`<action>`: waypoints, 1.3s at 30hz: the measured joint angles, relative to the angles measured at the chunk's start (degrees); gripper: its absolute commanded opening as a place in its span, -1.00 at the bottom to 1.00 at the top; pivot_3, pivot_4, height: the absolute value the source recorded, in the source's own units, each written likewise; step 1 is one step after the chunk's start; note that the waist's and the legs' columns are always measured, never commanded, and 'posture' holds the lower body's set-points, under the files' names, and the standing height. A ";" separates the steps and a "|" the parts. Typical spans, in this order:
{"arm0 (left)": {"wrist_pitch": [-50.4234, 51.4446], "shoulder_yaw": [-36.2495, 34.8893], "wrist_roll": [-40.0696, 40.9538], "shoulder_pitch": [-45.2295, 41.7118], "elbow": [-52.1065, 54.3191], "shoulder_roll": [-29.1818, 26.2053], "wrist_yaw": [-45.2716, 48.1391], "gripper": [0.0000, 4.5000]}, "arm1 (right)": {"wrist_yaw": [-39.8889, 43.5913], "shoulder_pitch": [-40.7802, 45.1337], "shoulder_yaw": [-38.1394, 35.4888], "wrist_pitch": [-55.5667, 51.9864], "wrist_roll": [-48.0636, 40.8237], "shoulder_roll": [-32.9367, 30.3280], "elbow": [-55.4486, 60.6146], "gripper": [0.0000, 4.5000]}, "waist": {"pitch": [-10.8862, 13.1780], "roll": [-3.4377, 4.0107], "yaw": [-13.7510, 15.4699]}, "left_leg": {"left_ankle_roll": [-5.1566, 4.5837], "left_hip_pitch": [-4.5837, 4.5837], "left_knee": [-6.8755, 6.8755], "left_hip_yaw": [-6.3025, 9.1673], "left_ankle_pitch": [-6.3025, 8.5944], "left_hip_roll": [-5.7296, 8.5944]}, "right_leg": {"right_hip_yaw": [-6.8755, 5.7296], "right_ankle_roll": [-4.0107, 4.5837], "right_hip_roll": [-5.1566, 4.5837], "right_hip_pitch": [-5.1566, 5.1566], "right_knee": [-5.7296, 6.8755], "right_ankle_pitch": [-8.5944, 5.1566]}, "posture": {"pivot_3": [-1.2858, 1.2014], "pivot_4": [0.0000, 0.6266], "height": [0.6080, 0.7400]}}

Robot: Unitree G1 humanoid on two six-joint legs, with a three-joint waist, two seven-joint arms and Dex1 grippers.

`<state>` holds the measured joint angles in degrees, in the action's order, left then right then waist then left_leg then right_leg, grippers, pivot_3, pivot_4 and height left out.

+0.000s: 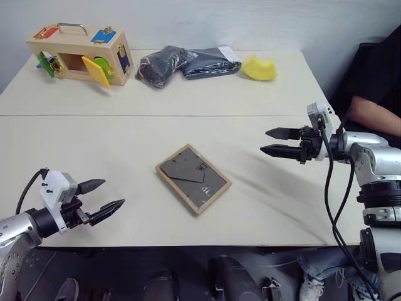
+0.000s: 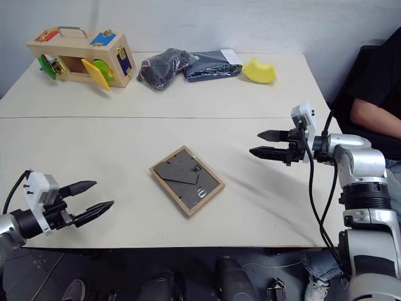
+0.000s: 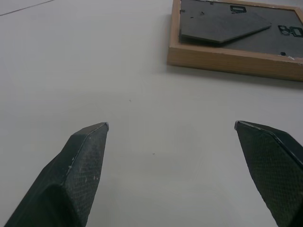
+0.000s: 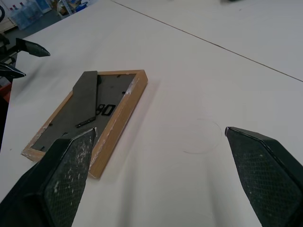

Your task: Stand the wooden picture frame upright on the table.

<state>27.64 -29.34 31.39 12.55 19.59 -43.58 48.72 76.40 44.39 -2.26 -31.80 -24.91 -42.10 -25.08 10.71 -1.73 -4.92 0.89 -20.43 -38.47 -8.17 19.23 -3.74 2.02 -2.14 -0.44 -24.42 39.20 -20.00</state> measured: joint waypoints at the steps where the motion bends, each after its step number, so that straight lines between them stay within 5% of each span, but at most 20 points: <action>1: 0.00 0.09 -0.01 -0.02 0.02 0.00 -0.03 1.00 | -0.13 -0.13 0.01 0.39 0.32 0.02 0.00 0.98 | 0.00 0.00 -0.06 | 0.00 0.00 0.01 -0.01 0.00 0.00 | 0.00 0.00 0.00 0.00 0.00 0.00 | 0.03 -0.52 1.00; 17: 1.19 6.15 -1.85 -5.04 -0.38 -2.63 0.97 1.00 | -5.14 -4.24 1.70 8.30 6.48 0.87 3.22 0.98 | 0.00 0.00 -0.05 | 0.06 0.03 0.10 -0.04 -0.04 0.01 | 0.03 0.00 0.02 -0.02 -0.01 0.00 | 0.03 -0.52 1.00; 23: -6.79 17.98 -10.24 -10.32 -5.98 -5.93 6.53 0.32 | -7.26 -3.16 7.88 17.23 14.37 2.98 1.70 0.12 | 0.01 0.01 -0.16 | 0.10 0.09 0.10 -0.12 -0.08 0.02 | 0.08 0.00 0.04 -0.02 0.05 0.00 | 0.03 -0.52 1.00; 31: -13.73 30.44 -18.39 -26.62 -17.78 -3.61 9.34 -0.72 | -9.30 1.07 15.14 27.33 22.29 9.20 -3.43 -1.00 | 0.01 0.01 -0.07 | 0.08 0.05 0.11 -0.20 -0.09 0.01 | 0.11 0.00 0.03 -0.12 0.07 0.00 | 0.03 -0.52 1.00; 33: -14.24 31.89 -18.98 -28.83 -19.92 -2.48 9.92 -0.99 | -9.27 1.02 16.74 28.92 23.83 10.14 -4.16 -1.00 | 0.01 0.01 -0.10 | 0.08 0.04 0.05 -0.22 -0.10 0.01 | 0.13 0.00 0.04 -0.15 0.16 0.00 | 0.03 -0.52 1.00; 39: -12.21 33.89 -19.49 -36.85 -26.10 3.07 9.50 -0.99 | -8.06 -2.78 17.62 27.54 24.46 10.19 2.42 -1.00 | 0.00 0.00 0.17 | 0.08 0.00 -0.28 -0.14 -0.09 -0.04 | 0.05 0.00 0.03 -0.11 0.34 0.00 | 0.03 -0.52 1.00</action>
<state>15.42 4.54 11.90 -24.29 -6.51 -40.51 58.22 68.34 41.61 15.36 -4.27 -0.45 -31.91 -22.66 10.71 -1.73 -4.75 0.97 -20.43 -38.75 -8.31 19.13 -3.77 2.08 -2.14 -0.40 -24.54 39.54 -20.00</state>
